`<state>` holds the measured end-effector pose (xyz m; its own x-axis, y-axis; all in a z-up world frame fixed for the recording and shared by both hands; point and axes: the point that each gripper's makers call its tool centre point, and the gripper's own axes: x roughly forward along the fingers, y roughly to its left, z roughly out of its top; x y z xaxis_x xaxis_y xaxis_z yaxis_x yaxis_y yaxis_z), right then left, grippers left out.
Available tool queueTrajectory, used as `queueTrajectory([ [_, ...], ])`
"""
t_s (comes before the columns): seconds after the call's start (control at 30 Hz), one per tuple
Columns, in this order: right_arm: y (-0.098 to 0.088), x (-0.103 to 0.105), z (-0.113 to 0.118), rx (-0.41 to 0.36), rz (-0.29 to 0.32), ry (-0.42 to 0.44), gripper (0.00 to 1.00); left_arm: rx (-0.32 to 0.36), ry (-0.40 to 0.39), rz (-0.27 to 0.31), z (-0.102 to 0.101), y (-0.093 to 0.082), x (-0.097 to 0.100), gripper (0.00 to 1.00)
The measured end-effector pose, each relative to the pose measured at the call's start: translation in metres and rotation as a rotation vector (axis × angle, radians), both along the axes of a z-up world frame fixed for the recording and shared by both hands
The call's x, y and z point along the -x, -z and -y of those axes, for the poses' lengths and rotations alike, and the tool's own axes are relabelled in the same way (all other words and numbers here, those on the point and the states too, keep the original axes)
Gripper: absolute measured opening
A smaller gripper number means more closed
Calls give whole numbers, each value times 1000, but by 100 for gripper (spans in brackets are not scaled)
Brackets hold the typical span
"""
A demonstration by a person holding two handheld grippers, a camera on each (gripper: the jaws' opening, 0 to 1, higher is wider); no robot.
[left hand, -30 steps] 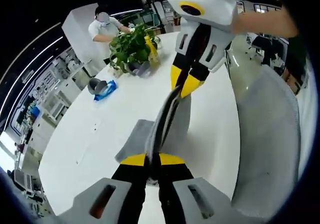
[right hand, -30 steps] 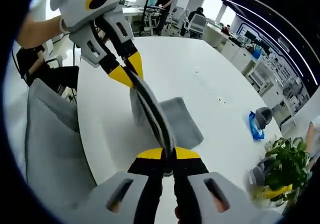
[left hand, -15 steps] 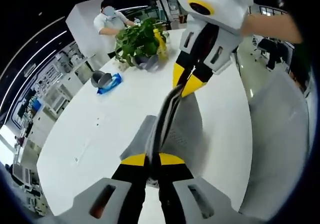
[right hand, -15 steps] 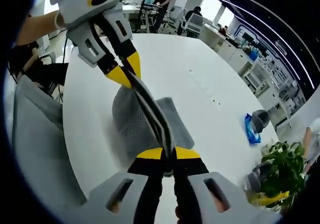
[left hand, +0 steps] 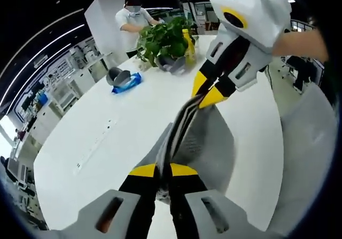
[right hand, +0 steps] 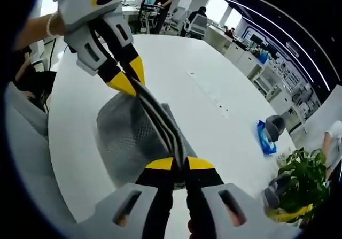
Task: Fold the towel on the table until its edges align and the towel forms a compact rectangular stack.
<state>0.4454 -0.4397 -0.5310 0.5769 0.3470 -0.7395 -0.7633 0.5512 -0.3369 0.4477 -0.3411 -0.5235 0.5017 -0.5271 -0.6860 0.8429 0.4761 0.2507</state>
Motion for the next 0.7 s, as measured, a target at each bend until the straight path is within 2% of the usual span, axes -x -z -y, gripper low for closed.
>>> queueTrajectory([
  [0.17,12,-13,-2,36,33,-3,6,-16,-17,14,0,15,-12,8],
  [0.33,28,-23,-4,81,49,-9,6,-11,-53,0,-3,29,-22,8],
  [0.57,51,-36,1,97,29,6,7,-17,-43,47,-2,47,-34,9],
  [0.7,64,-43,3,97,21,25,8,-19,-54,44,0,59,-44,9],
])
